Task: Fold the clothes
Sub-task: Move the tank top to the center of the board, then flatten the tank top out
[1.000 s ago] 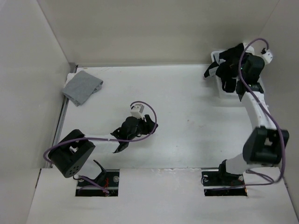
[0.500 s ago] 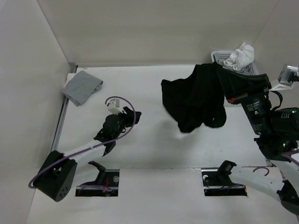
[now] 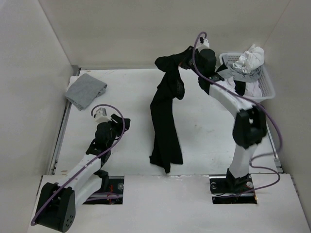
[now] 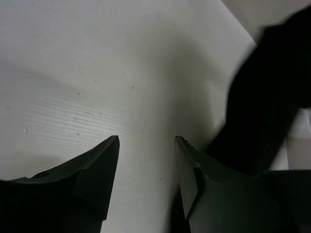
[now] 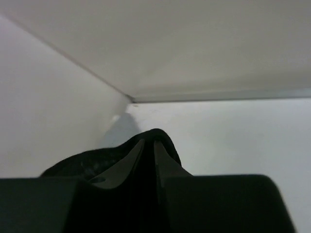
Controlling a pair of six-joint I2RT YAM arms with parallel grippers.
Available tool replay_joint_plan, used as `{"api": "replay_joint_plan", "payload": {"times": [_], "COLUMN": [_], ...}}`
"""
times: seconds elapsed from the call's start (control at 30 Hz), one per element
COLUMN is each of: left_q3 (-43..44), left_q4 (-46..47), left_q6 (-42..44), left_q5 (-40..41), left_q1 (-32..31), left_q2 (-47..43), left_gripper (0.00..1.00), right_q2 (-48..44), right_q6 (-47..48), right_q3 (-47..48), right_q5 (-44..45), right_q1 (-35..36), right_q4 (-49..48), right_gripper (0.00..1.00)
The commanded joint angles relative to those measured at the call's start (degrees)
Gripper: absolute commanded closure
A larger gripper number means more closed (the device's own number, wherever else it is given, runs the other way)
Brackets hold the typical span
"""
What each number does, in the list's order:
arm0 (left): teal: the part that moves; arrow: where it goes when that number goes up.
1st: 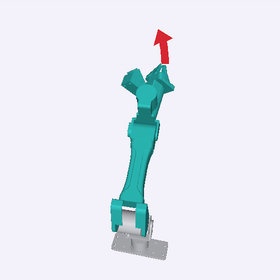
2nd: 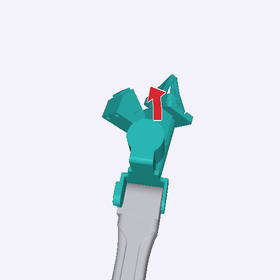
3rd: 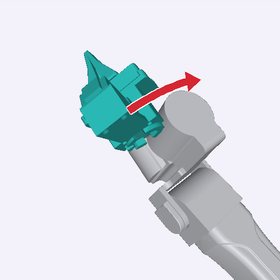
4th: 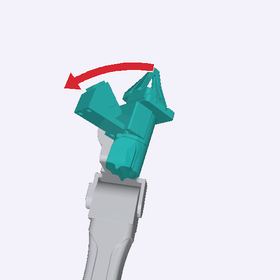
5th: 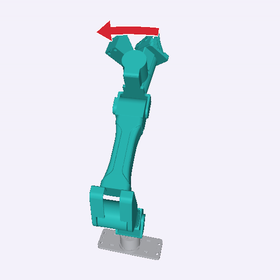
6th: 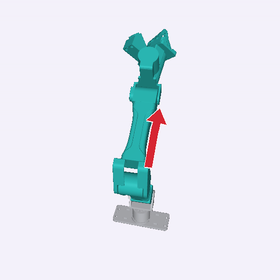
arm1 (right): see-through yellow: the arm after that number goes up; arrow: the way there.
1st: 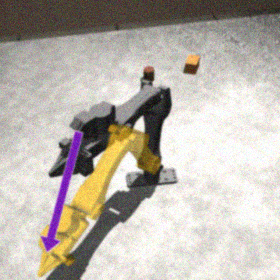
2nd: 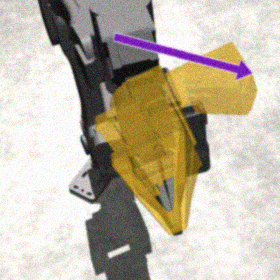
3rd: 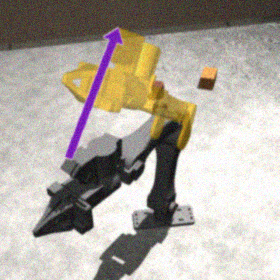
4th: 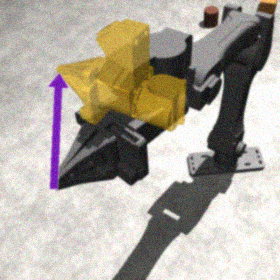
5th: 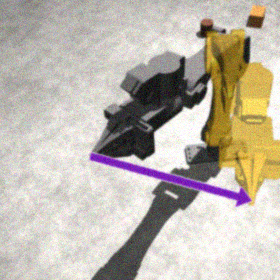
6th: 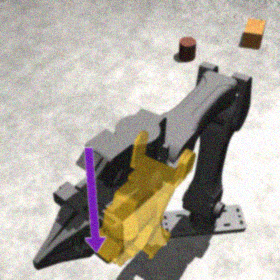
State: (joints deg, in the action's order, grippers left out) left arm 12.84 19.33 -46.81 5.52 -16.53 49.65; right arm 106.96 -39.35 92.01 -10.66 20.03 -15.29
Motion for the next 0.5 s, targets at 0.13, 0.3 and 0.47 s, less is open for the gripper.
{"api": "replay_joint_plan", "payload": {"times": [0.13, 0.3, 0.47], "left_q3": [-0.45, 2.00, 7.10], "left_q4": [-3.60, 0.00, -1.84], "left_q6": [1.19, 1.98, 5.23], "left_q5": [5.11, 5.56, 6.60], "left_q1": [-5.30, -10.12, -24.44], "left_q2": [2.29, 8.17, 11.69], "left_gripper": [0.53, 0.56, 0.74], "right_q2": [1.97, -9.28, -19.84], "right_q6": [-1.80, 1.64, -0.19], "right_q3": [0.76, -21.64, -39.85], "right_q5": [-5.61, 3.59, 12.04], "right_q1": [-6.82, 0.03, 5.40], "right_q4": [4.83, -0.68, -4.22], "right_gripper": [0.57, 0.66, 0.96]}}
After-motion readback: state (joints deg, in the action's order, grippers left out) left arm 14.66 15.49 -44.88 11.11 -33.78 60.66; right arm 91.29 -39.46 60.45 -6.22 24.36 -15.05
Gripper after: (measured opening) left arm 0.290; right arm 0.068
